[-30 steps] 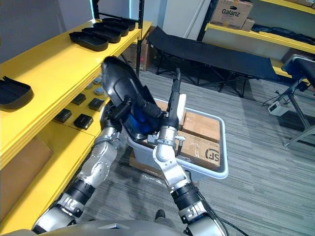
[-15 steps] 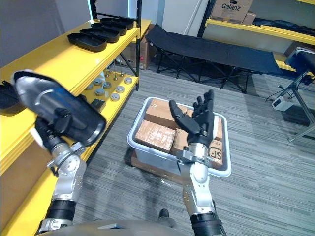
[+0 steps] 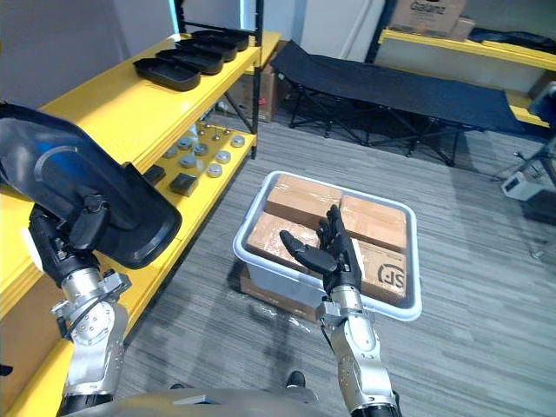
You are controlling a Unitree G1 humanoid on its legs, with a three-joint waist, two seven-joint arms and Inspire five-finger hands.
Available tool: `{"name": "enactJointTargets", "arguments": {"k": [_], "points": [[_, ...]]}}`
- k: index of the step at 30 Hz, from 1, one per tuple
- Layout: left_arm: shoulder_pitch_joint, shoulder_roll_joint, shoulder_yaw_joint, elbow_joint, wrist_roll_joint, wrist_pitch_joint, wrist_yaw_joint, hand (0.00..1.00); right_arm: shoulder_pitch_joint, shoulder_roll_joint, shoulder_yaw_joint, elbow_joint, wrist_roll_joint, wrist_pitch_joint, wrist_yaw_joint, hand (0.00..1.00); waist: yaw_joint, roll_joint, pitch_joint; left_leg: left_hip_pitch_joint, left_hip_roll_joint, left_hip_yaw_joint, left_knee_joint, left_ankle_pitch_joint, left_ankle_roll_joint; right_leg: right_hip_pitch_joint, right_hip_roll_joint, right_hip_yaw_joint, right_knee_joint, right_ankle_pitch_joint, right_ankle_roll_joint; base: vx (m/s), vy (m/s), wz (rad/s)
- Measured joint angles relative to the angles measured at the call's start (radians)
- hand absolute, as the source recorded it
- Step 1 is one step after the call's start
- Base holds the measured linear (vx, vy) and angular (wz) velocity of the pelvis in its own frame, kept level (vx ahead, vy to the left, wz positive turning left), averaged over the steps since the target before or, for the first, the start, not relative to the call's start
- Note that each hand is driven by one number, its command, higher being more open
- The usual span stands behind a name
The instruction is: Walk over and take three plastic housings, then place them on the shelf
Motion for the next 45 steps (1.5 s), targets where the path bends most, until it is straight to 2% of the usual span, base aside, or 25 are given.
{"name": "enactJointTargets", "arguments": {"k": [5,6,9,12,15,19,20,21,22,23,26,27,29,31,33,38,43,45], "points": [[0.078,0.0,0.044,-0.075,-0.004,0.003,-0.096,0.0,-0.088,-0.015,0.091,0.065,-0.018,0.0,-0.02,1.0,0.067,0.026,-0.012,-0.04,-0.011,-0.081,-0.002,0.017,0.003,0.019,-0.008,-0.08,0.0,-0.008,0.005,0.0,-0.001,0.51],[0.097,0.0,0.059,-0.089,-0.004,0.004,-0.119,0.0,-0.106,-0.015,0.111,0.067,-0.035,0.0,-0.026,1.0,0.09,0.031,-0.012,-0.042,-0.015,-0.101,-0.002,0.02,0.005,0.033,-0.01,-0.101,0.0,-0.012,0.009,0.0,-0.003,0.5],[0.144,0.0,0.118,-0.115,-0.047,0.004,-0.191,0.0,-0.155,-0.013,0.161,0.075,-0.052,0.0,-0.039,1.0,0.13,0.029,-0.013,-0.046,-0.019,-0.144,-0.004,0.024,0.006,0.058,-0.011,-0.147,0.0,-0.027,0.011,-0.03,-0.009,0.45],[0.175,-0.003,0.159,-0.124,-0.119,0.004,-0.235,0.0,-0.21,-0.012,0.181,0.096,-0.052,-0.001,-0.04,1.0,0.153,0.028,-0.013,-0.063,-0.02,-0.156,-0.006,0.029,0.01,0.056,-0.01,-0.163,0.0,-0.038,0.005,-0.03,-0.003,0.21],[0.193,-0.003,0.175,-0.124,-0.122,0.008,-0.246,0.0,-0.239,-0.013,0.183,0.117,-0.049,-0.001,-0.032,1.0,0.16,0.026,-0.012,-0.061,-0.019,-0.154,-0.005,0.033,0.007,0.055,-0.01,-0.156,0.008,-0.038,0.004,0.0,0.002,-0.03],[0.191,0.0,0.161,-0.126,-0.073,0.047,-0.248,0.0,-0.239,-0.017,0.182,0.117,-0.045,0.001,-0.009,1.0,0.161,0.027,-0.01,-0.082,-0.016,-0.15,0.028,0.023,0.012,0.058,-0.011,-0.172,0.02,-0.045,0.004,-0.01,-0.006,0.16],[0.18,0.007,0.134,-0.126,-0.041,0.076,-0.259,0.0,-0.237,-0.021,0.174,0.117,-0.045,0.003,-0.006,1.0,0.137,0.026,0.001,-0.133,-0.009,-0.094,0.08,0.017,0.052,0.079,-0.017,-0.237,0.025,-0.056,0.006,-0.05,-0.009,0.77],[0.178,0.009,0.127,-0.126,-0.038,0.081,-0.264,0.0,-0.235,-0.025,0.172,0.117,-0.045,0.003,-0.006,1.0,0.131,0.026,0.002,-0.145,-0.006,-0.081,0.091,0.018,0.061,0.084,-0.019,-0.252,0.026,-0.057,0.008,-0.04,0.005,1.33],[0.173,0.013,0.102,-0.126,-0.044,0.091,-0.29,0.0,-0.234,-0.042,0.163,0.117,-0.046,0.007,-0.01,1.0,0.123,0.031,0.008,-0.168,0.005,-0.03,0.117,0.035,0.072,0.101,-0.027,-0.304,0.039,-0.06,0.019,0.0,0.055,1.07],[0.174,0.013,0.092,-0.126,-0.051,0.091,-0.31,0.0,-0.234,-0.047,0.153,0.117,-0.046,0.007,-0.017,1.0,0.133,0.033,0.016,-0.171,-0.001,-0.026,0.116,0.057,0.053,0.109,-0.035,-0.328,0.055,-0.068,0.027,0.01,0.076,1.05],[0.174,0.013,0.089,-0.126,-0.1,0.09,-0.349,0.0,-0.241,-0.031,0.126,0.117,-0.05,-0.005,-0.024,1.0,0.17,0.033,0.039,-0.176,-0.03,-0.067,0.074,0.085,0.059,0.111,-0.058,-0.36,0.089,-0.094,0.037,-0.01,0.079,0.62],[0.178,0.013,0.095,-0.126,-0.128,0.088,-0.362,0.0,-0.245,-0.019,0.127,0.117,-0.051,-0.008,-0.025,1.0,0.176,0.033,0.048,-0.175,-0.039,-0.077,0.057,0.091,0.069,0.109,-0.069,-0.366,0.119,-0.122,0.035,-0.05,0.075,0.67],[0.174,0.026,0.105,-0.126,-0.139,0.084,-0.394,0.0,-0.243,-0.012,0.126,0.109,-0.063,-0.007,-0.047,1.0,0.165,0.031,0.065,-0.174,-0.057,-0.099,0.045,0.104,0.085,0.103,-0.079,-0.312,0.189,-0.198,0.035,-0.07,0.048,0.84],[0.165,0.081,0.094,-0.126,-0.143,0.078,-0.446,0.0,-0.228,-0.013,0.102,0.108,-0.089,-0.007,-0.071,1.0,0.132,0.019,0.073,-0.172,-0.089,-0.113,0.03,0.124,0.108,0.071,-0.077,-0.163,0.291,-0.305,0.021,-0.09,-0.033,1.13],[0.137,0.125,0.062,-0.126,-0.17,0.073,-0.484,0.0,-0.203,-0.012,0.069,0.089,-0.089,-0.007,-0.082,1.0,0.126,0.013,0.075,-0.176,-0.116,-0.149,0.019,0.14,0.11,0.068,-0.073,-0.094,0.33,-0.352,0.02,-0.03,-0.079,0.92],[0.059,0.151,-0.023,-0.126,-0.179,0.047,-0.548,0.0,-0.166,-0.011,0.038,0.073,-0.092,-0.009,-0.084,1.0,0.115,0.005,0.079,-0.179,-0.133,-0.17,-0.006,0.185,0.103,0.075,-0.07,-0.084,0.336,-0.354,0.034,0.0,-0.039,0.27],[0.053,0.15,-0.047,-0.125,-0.179,0.047,-0.538,0.0,-0.156,-0.011,0.023,0.049,-0.09,-0.009,-0.042,1.0,0.095,0.006,0.081,-0.162,-0.115,-0.152,-0.003,0.184,0.104,0.071,-0.059,-0.065,0.336,-0.355,0.033,-0.08,-0.033,-0.12],[0.054,0.138,-0.05,-0.125,-0.179,0.047,-0.516,0.0,-0.153,-0.009,0.024,0.02,-0.089,-0.013,-0.043,1.0,0.089,0.019,0.094,-0.165,-0.106,-0.139,0.021,0.158,0.106,0.069,-0.054,-0.056,0.34,-0.359,0.027,-0.11,-0.023,-0.15]]}}
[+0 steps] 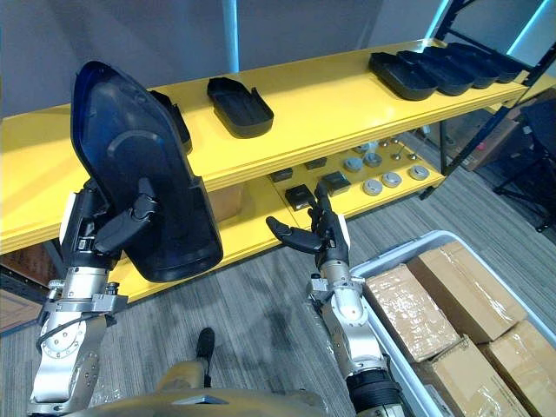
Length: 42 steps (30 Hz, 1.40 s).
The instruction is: Walk over and take three plastic housings, then place them on the shelf
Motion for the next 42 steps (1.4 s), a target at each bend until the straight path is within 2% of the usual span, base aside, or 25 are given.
{"name": "enactJointTargets", "arguments": {"k": [3,5,6,7,10,12,13,14,16,17,18,19,20,23,25,26,27,28,29,31,34,39,40,41,42], "points": [[0.0,-0.011,-0.012,0.001,0.0,-0.004,0.034,0.0,0.005,0.009,0.002,-0.05,0.013,-0.018,0.0,1.0,-0.004,0.014,0.013,-0.051,0.006,0.044,0.063,-0.056,0.015,-0.03,-0.007,0.006,0.021,-0.002,-0.005,-0.09,0.018,0.04],[-0.001,-0.015,-0.013,0.002,0.0,-0.01,0.043,0.0,-0.008,0.031,0.002,-0.05,0.021,-0.035,0.0,1.0,-0.003,0.0,0.045,-0.083,0.006,0.083,0.157,-0.108,0.038,-0.034,-0.037,0.007,0.035,-0.004,-0.008,-0.04,0.054,0.04],[0.002,-0.023,-0.015,0.004,0.002,-0.01,0.044,0.0,-0.014,0.036,0.006,-0.05,0.046,-0.036,0.004,1.0,0.002,0.013,0.066,-0.115,0.011,0.097,0.295,-0.15,0.039,-0.031,-0.04,0.01,0.072,-0.021,0.002,-0.03,0.072,-0.01],[0.002,-0.025,-0.017,0.007,0.005,-0.01,0.049,0.0,-0.014,0.046,0.012,-0.049,0.048,-0.036,0.005,1.0,0.002,0.011,0.084,-0.129,0.008,0.1,0.375,-0.2,0.029,-0.023,-0.059,0.02,0.112,-0.045,0.016,-0.02,0.081,-0.04],[0.009,-0.028,-0.012,0.006,0.016,-0.01,0.056,0.0,-0.023,0.056,0.045,-0.049,0.053,-0.04,0.008,1.0,0.008,0.009,0.099,-0.167,0.004,0.118,0.552,-0.321,0.044,-0.011,-0.1,0.041,0.174,-0.089,0.043,0.04,0.155,-0.1],[0.012,-0.029,0.006,0.006,0.016,-0.01,0.043,0.0,-0.026,0.078,0.046,-0.049,0.055,-0.046,0.007,1.0,0.011,0.001,0.104,-0.168,-0.015,0.131,0.615,-0.384,0.049,0.011,-0.131,0.047,0.188,-0.109,0.052,0.12,0.212,-0.06],[0.012,-0.028,0.023,0.001,0.016,-0.009,0.032,0.0,-0.026,0.089,0.044,-0.049,0.053,-0.057,-0.001,1.0,0.013,-0.008,0.102,-0.167,-0.034,0.14,0.624,-0.404,0.059,0.024,-0.148,0.046,0.172,-0.113,0.042,0.17,0.243,0.07],[0.013,-0.028,0.033,-0.003,0.015,-0.009,0.024,0.0,-0.026,0.095,0.041,-0.049,0.052,-0.06,-0.005,1.0,0.012,-0.014,0.099,-0.167,-0.046,0.144,0.621,-0.41,0.065,0.031,-0.153,0.047,0.155,-0.109,0.03,0.2,0.204,0.14],[0.011,-0.025,0.076,-0.008,0.009,-0.009,-0.006,0.0,-0.022,0.098,0.04,-0.05,0.043,-0.064,-0.024,1.0,0.007,-0.014,0.096,-0.149,-0.067,0.143,0.585,-0.421,0.083,-0.013,-0.168,0.077,0.241,0.0,-0.079,0.21,0.226,0.15],[0.012,-0.022,0.084,-0.008,0.009,-0.008,-0.009,0.0,-0.018,0.099,0.039,-0.05,0.042,-0.064,-0.026,1.0,0.005,-0.016,0.094,-0.136,-0.072,0.142,0.562,-0.418,0.088,-0.04,-0.175,0.089,0.288,0.036,-0.105,0.2,0.229,0.12],[0.011,-0.013,0.095,-0.008,0.009,-0.008,-0.011,0.0,-0.009,0.106,0.036,-0.05,0.038,-0.065,-0.032,1.0,0.001,-0.024,0.092,-0.098,-0.08,0.129,0.504,-0.407,0.102,-0.098,-0.186,0.135,0.375,0.105,-0.108,0.17,0.132,0.15],[0.01,-0.005,0.095,-0.008,0.008,-0.008,-0.008,0.0,-0.002,0.113,0.031,-0.05,0.037,-0.065,-0.033,1.0,-0.003,-0.027,0.089,-0.08,-0.083,0.125,0.474,-0.398,0.111,-0.119,-0.173,0.161,0.407,0.099,-0.099,0.23,0.09,0.27],[0.004,0.009,0.092,-0.008,0.001,-0.008,-0.005,0.0,0.005,0.119,0.018,-0.052,0.034,-0.065,-0.032,1.0,-0.012,-0.029,0.086,-0.045,-0.086,0.109,0.416,-0.377,0.128,-0.154,-0.131,0.185,0.433,0.048,-0.089,0.26,0.028,0.35],[-0.04,0.017,0.076,-0.008,-0.001,-0.006,0.009,0.0,0.028,0.116,-0.052,-0.11,0.002,-0.08,0.001,1.0,-0.036,-0.025,0.08,0.011,-0.091,0.062,0.317,-0.355,0.128,-0.229,0.001,0.209,0.303,-0.009,-0.108,0.26,0.023,0.42],[-0.09,0.019,0.062,0.0,-0.001,-0.006,0.026,0.0,0.034,0.091,-0.099,-0.172,-0.003,-0.126,0.039,1.0,-0.078,-0.024,0.079,0.026,-0.096,0.013,0.305,-0.355,0.124,-0.3,0.07,0.284,0.225,-0.007,-0.107,0.34,-0.061,0.83],[-0.114,0.018,0.049,0.005,-0.003,-0.006,0.042,0.0,0.034,0.067,-0.133,-0.218,-0.003,-0.157,0.066,1.0,-0.101,-0.025,0.077,0.04,-0.095,-0.015,0.31,-0.355,0.108,-0.325,0.106,0.342,0.164,0.013,-0.092,0.32,-0.113,0.82],[-0.118,0.017,0.046,0.004,-0.005,-0.006,0.044,0.0,0.035,0.056,-0.143,-0.24,-0.003,-0.166,0.074,1.0,-0.107,-0.03,0.074,0.046,-0.1,-0.021,0.316,-0.361,0.099,-0.323,0.113,0.341,0.112,0.051,-0.099,0.27,-0.119,0.67],[-0.121,0.018,0.045,0.004,-0.005,-0.006,0.044,0.0,0.034,0.046,-0.154,-0.262,-0.002,-0.178,0.082,1.0,-0.108,-0.037,0.069,0.051,-0.104,-0.026,0.326,-0.371,0.086,-0.318,0.114,0.339,0.054,0.127,-0.109,0.22,-0.152,0.4],[-0.121,0.016,0.046,0.007,-0.005,-0.008,0.044,0.0,0.031,0.026,-0.166,-0.297,0.0,-0.206,0.104,1.0,-0.107,-0.052,0.053,0.061,-0.115,-0.037,0.349,-0.408,0.063,-0.3,0.107,0.329,-0.002,0.245,-0.099,0.23,-0.167,0.29],[-0.103,-0.011,0.034,0.01,-0.005,-0.008,0.052,0.0,0.008,-0.029,-0.171,-0.322,0.006,-0.245,0.141,1.0,-0.09,-0.003,0.021,0.059,-0.06,-0.042,0.361,-0.441,0.033,-0.251,0.154,0.306,-0.09,0.256,-0.105,0.27,-0.184,0.1],[-0.096,-0.022,0.018,0.01,-0.004,-0.007,0.047,0.0,-0.013,-0.065,-0.178,-0.326,0.022,-0.257,0.182,1.0,-0.079,0.026,0.003,0.071,-0.022,-0.044,0.34,-0.443,0.024,-0.205,0.188,0.268,-0.141,0.254,-0.116,0.17,-0.122,0.22],[-0.043,-0.043,0.017,0.01,-0.026,-0.007,0.033,0.0,-0.011,-0.06,-0.173,-0.326,0.045,-0.254,0.214,1.0,-0.071,0.038,0.0,0.076,-0.014,-0.019,0.34,-0.429,0.011,-0.16,0.18,0.203,-0.145,0.236,-0.135,0.05,-0.015,0.44],[-0.029,-0.045,0.015,0.01,-0.026,-0.007,0.021,0.0,-0.005,-0.057,-0.176,-0.326,0.041,-0.251,0.205,1.0,-0.073,0.03,-0.002,0.079,-0.031,0.001,0.304,-0.393,0.011,-0.14,0.147,0.163,-0.16,0.235,-0.134,-0.03,0.057,0.9],[-0.028,-0.047,0.014,0.01,-0.025,-0.007,0.013,0.0,-0.002,-0.056,-0.18,-0.328,0.041,-0.249,0.2,1.0,-0.076,0.026,-0.001,0.078,-0.038,0.025,0.291,-0.397,0.02,-0.13,0.127,0.146,-0.169,0.235,-0.134,-0.07,0.105,1.25],[-0.028,-0.05,0.009,0.011,-0.024,-0.007,-0.006,0.0,0.0,-0.048,-0.198,-0.328,0.041,-0.239,0.189,1.0,-0.081,0.025,0.002,0.064,-0.012,0.11,0.295,-0.419,0.037,-0.118,0.096,0.106,-0.166,0.231,-0.127,-0.09,0.124,1.24]]}}
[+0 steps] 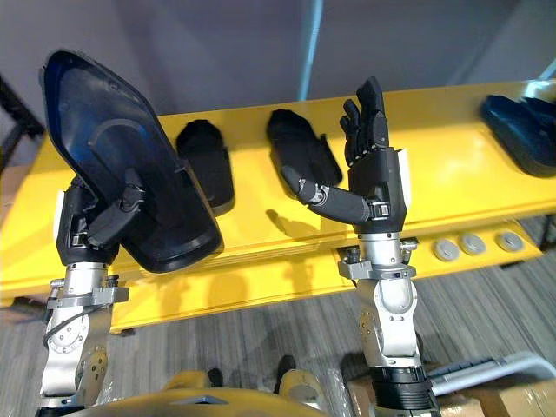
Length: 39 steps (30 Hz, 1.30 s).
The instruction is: Walk over and take three plastic housings, then place them on the shelf
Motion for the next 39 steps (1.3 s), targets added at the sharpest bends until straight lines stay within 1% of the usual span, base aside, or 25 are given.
{"name": "enactJointTargets", "arguments": {"k": [1,2,3,4,5,6,7,8,9,11,12,13,14,15,16,17,18,19,20,21,23,26,28,33,39], "points": [[0.003,-0.002,-0.004,0.001,0.0,0.0,-0.021,0.0,0.0,0.008,-0.011,0.0,0.002,0.01,-0.019,1.0,-0.001,-0.003,0.003,-0.019,0.044,0.056,0.033,0.0,-0.004,0.008,-0.033,-0.03,0.018,-0.018,0.013,-0.1,0.141,1.21],[0.005,-0.003,-0.008,0.001,0.0,0.0,-0.027,0.0,0.0,0.009,-0.015,0.0,0.002,0.015,-0.022,1.0,-0.003,-0.003,0.006,-0.032,0.072,0.066,0.057,0.001,-0.005,0.014,-0.048,-0.041,0.03,-0.031,0.019,-0.1,0.196,0.97],[0.01,-0.004,-0.014,0.001,-0.001,0.0,-0.031,0.0,0.0,0.009,-0.017,0.0,0.003,0.016,-0.028,1.0,-0.003,-0.002,0.011,-0.051,0.125,0.072,0.106,0.009,-0.013,0.019,-0.084,-0.055,0.066,-0.054,0.041,-0.1,0.287,0.58],[0.013,-0.005,-0.017,0.001,-0.001,0.0,-0.03,0.0,0.0,0.009,-0.016,0.0,0.006,0.016,-0.029,1.0,-0.001,-0.001,0.011,-0.058,0.147,0.071,0.123,0.013,-0.013,0.019,-0.103,-0.057,0.087,-0.062,0.052,-0.1,0.416,0.47],[0.018,-0.009,-0.021,0.001,-0.001,-0.001,-0.021,0.0,-0.005,0.01,-0.013,0.0,0.021,0.016,-0.026,1.0,0.0,0.006,0.011,-0.061,0.183,0.066,0.143,0.023,-0.008,0.017,-0.144,-0.056,0.126,-0.081,0.082,-0.08,0.517,0.23],[0.021,-0.019,-0.023,0.001,-0.002,-0.007,-0.007,0.0,-0.013,0.022,0.001,0.0,0.064,0.011,-0.024,1.0,-0.003,0.018,0.01,-0.059,0.199,0.038,0.153,0.032,0.003,0.011,-0.181,-0.042,0.157,-0.092,0.106,-0.06,0.498,0.16],[0.022,-0.023,-0.027,0.001,-0.003,-0.011,0.0,0.0,-0.014,0.029,0.006,0.0,0.092,0.007,-0.023,1.0,-0.003,0.026,0.007,-0.056,0.205,0.022,0.159,0.032,0.004,0.007,-0.197,-0.033,0.169,-0.094,0.122,-0.06,0.59,-0.05],[0.031,-0.031,-0.038,0.001,-0.002,-0.03,0.01,0.0,-0.018,0.039,0.012,0.0,0.145,-0.005,-0.024,1.0,-0.002,0.05,-0.005,-0.047,0.209,-0.002,0.172,0.02,-0.012,-0.008,-0.221,-0.003,0.185,-0.085,0.166,-0.03,0.646,-0.28],[0.032,-0.025,-0.037,0.003,0.001,-0.035,0.01,0.0,-0.028,0.086,0.031,0.015,0.178,-0.025,-0.036,1.0,0.002,0.039,0.002,-0.042,0.163,0.028,0.212,-0.026,-0.132,-0.003,-0.266,0.05,0.175,-0.074,0.196,-0.01,0.64,-0.33],[0.038,-0.017,-0.037,0.007,0.001,-0.035,0.011,0.0,-0.023,0.138,0.075,0.024,0.172,-0.035,-0.067,1.0,-0.009,0.011,0.002,-0.069,0.107,0.047,0.265,-0.073,-0.093,0.017,-0.297,0.11,0.103,-0.077,0.187,0.02,0.52,-0.11],[0.023,-0.004,-0.039,0.009,0.002,-0.035,0.003,0.0,-0.025,0.15,0.116,0.033,0.143,-0.041,-0.095,1.0,-0.013,0.008,0.005,-0.1,0.093,0.057,0.316,-0.107,-0.069,0.018,-0.293,0.127,0.08,-0.051,0.167,0.05,0.469,-0.12],[0.0,0.022,-0.039,0.018,0.003,-0.034,-0.007,0.0,-0.025,0.154,0.164,0.057,0.112,-0.04,-0.118,1.0,0.006,-0.003,0.008,-0.112,0.083,0.08,0.346,-0.123,-0.054,0.015,-0.293,0.096,0.065,0.049,0.153,0.04,0.347,-0.28],[-0.012,0.03,-0.039,0.026,0.002,-0.029,-0.017,0.0,-0.028,0.154,0.186,0.076,0.109,-0.038,-0.125,1.0,0.017,-0.001,0.009,-0.112,0.085,0.094,0.351,-0.126,-0.046,0.013,-0.292,0.092,0.047,0.102,0.155,0.01,0.336,-0.38],[-0.039,0.043,-0.04,0.031,0.003,-0.007,-0.028,0.0,-0.029,0.16,0.22,0.109,0.105,-0.032,-0.132,1.0,0.024,0.004,0.009,-0.106,0.086,0.12,0.333,-0.122,-0.024,0.013,-0.289,0.059,0.019,0.177,0.139,0.0,0.3,-0.28],[-0.072,0.057,-0.049,0.031,0.002,0.007,-0.032,0.0,-0.032,0.169,0.238,0.137,0.085,-0.024,-0.137,1.0,0.024,0.002,0.008,-0.092,0.084,0.133,0.287,-0.101,-0.006,-0.004,-0.261,0.039,0.06,0.144,0.11,0.02,0.26,-0.16],[-0.088,0.065,-0.051,0.031,0.002,0.01,-0.032,0.0,-0.033,0.17,0.24,0.147,0.075,-0.02,-0.138,1.0,0.024,0.003,0.008,-0.085,0.083,0.135,0.256,-0.086,-0.001,-0.008,-0.23,0.041,0.072,0.116,0.114,0.09,0.148,-0.07],[-0.133,0.082,-0.062,0.031,-0.002,0.024,-0.036,0.0,-0.032,0.169,0.238,0.151,0.067,-0.018,-0.144,1.0,0.022,0.001,0.005,-0.072,0.073,0.134,0.187,-0.048,0.005,-0.015,-0.163,0.051,0.076,0.061,0.142,0.11,0.097,0.03],[-0.19,0.101,-0.08,0.031,-0.012,0.047,-0.041,0.0,-0.035,0.168,0.223,0.151,0.035,-0.018,-0.159,1.0,0.012,-0.009,-0.001,-0.068,0.051,0.135,0.125,-0.009,0.009,-0.015,-0.109,0.053,0.048,0.022,0.124,0.11,0.077,0.07],[-0.218,0.108,-0.091,0.032,-0.021,0.06,-0.043,0.0,-0.038,0.165,0.214,0.151,0.022,-0.018,-0.169,1.0,0.005,-0.012,-0.003,-0.068,0.04,0.138,0.102,0.004,0.01,-0.01,-0.097,0.045,0.022,0.018,0.113,0.1,0.064,-0.01],[-0.278,0.11,-0.127,0.044,-0.045,0.093,-0.056,0.0,-0.043,0.155,0.193,0.151,-0.006,-0.017,-0.186,1.0,-0.007,-0.014,-0.004,-0.062,0.018,0.154,0.079,0.012,0.013,-0.001,-0.107,0.049,-0.012,0.027,0.118,0.06,0.038,-0.13],[-0.31,0.11,-0.18,0.07,-0.04,0.129,-0.051,0.0,-0.037,0.152,0.169,0.151,-0.002,0.007,-0.191,1.0,-0.029,-0.011,-0.006,-0.033,0.017,0.173,0.067,0.012,0.013,0.009,-0.108,0.073,-0.01,0.028,0.118,0.05,0.062,-0.25],[-0.315,0.109,-0.257,0.122,0.014,0.186,-0.014,0.0,-0.021,0.135,0.13,0.109,-0.003,0.032,-0.161,1.0,-0.065,-0.01,-0.009,0.013,0.025,0.203,0.025,0.018,0.004,0.014,-0.095,0.102,-0.014,0.035,0.111,0.02,0.008,-0.37],[-0.314,0.11,-0.261,0.167,0.046,0.206,0.021,0.0,0.009,0.102,0.1,0.039,-0.002,0.056,-0.132,1.0,-0.082,-0.011,-0.009,0.013,0.035,0.219,0.017,0.021,-0.004,0.0,-0.083,0.124,-0.017,0.036,0.11,-0.02,-0.034,-0.29],[-0.32,0.111,-0.188,0.242,0.047,0.218,0.123,0.0,0.027,0.013,0.028,-0.035,-0.001,0.078,-0.053,1.0,-0.096,-0.012,-0.007,-0.006,0.048,0.243,0.014,0.034,-0.02,-0.035,-0.062,0.153,-0.027,0.04,0.104,-0.06,-0.043,-0.21],[-0.417,0.113,-0.069,0.306,0.048,0.212,0.249,0.0,0.022,0.001,0.024,-0.035,-0.001,0.081,-0.031,1.0,-0.093,-0.013,0.036,-0.023,0.046,0.26,0.016,0.045,-0.018,-0.079,-0.064,0.185,0.004,0.03,0.091,-0.11,-0.004,-0.08]]}}
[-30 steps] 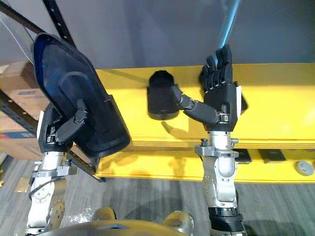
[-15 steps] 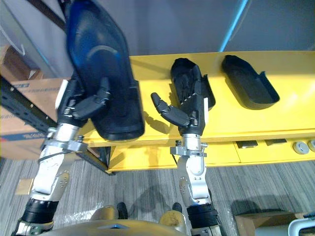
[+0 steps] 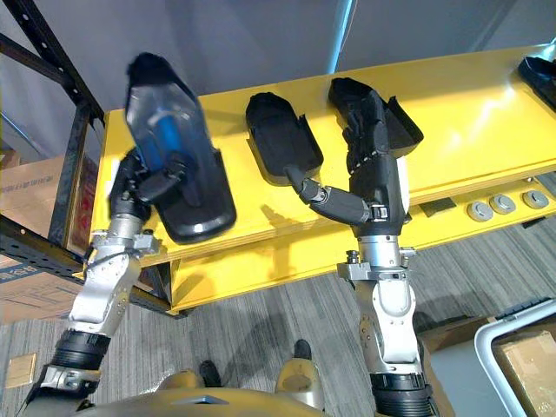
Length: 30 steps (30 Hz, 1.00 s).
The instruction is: Walk over and take three plastic housings, then place them on the shelf
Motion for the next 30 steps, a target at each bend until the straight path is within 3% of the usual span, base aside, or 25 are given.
{"name": "enactJointTargets", "arguments": {"k": [6,14,20,23,30], "points": [[-0.039,0.005,0.041,0.004,0.0,0.004,0.056,0.0,-0.027,0.0,0.009,0.0,-0.001,0.0,0.005,1.0,-0.012,0.004,0.044,-0.019,0.001,0.002,0.016,0.011,0.003,-0.03,-0.001,0.01,0.022,0.005,0.007,-0.04,0.003,-0.03],[-0.268,0.068,0.04,0.151,-0.007,0.069,0.054,0.0,-0.174,-0.023,0.078,0.0,-0.004,0.019,0.018,1.0,-0.018,0.014,0.116,-0.024,-0.001,0.005,0.018,0.017,0.009,-0.045,-0.004,0.019,0.042,0.005,0.008,-0.01,0.002,0.0],[-0.435,0.081,0.052,0.274,-0.03,0.073,0.065,0.0,-0.282,-0.062,0.103,0.001,-0.026,0.058,0.011,1.0,-0.017,0.029,0.189,-0.062,0.001,-0.003,0.032,0.028,0.013,-0.09,-0.006,0.02,0.075,0.003,0.005,-0.05,-0.001,0.04],[-0.497,0.124,0.055,0.342,-0.055,0.078,0.075,0.0,-0.317,-0.064,0.118,0.001,-0.042,0.063,0.004,1.0,-0.026,0.028,0.215,-0.09,0.002,-0.001,0.032,0.04,0.014,-0.128,-0.006,0.024,0.094,0.002,0.004,-0.06,-0.013,-0.01],[-0.518,0.159,0.096,0.382,-0.07,0.123,0.089,0.0,-0.315,-0.065,0.138,0.001,-0.042,0.082,-0.003,1.0,-0.031,0.03,0.256,-0.09,0.005,0.017,0.028,0.043,0.011,-0.157,-0.004,0.047,0.127,-0.008,0.0,-0.02,-0.009,-0.07]]}}
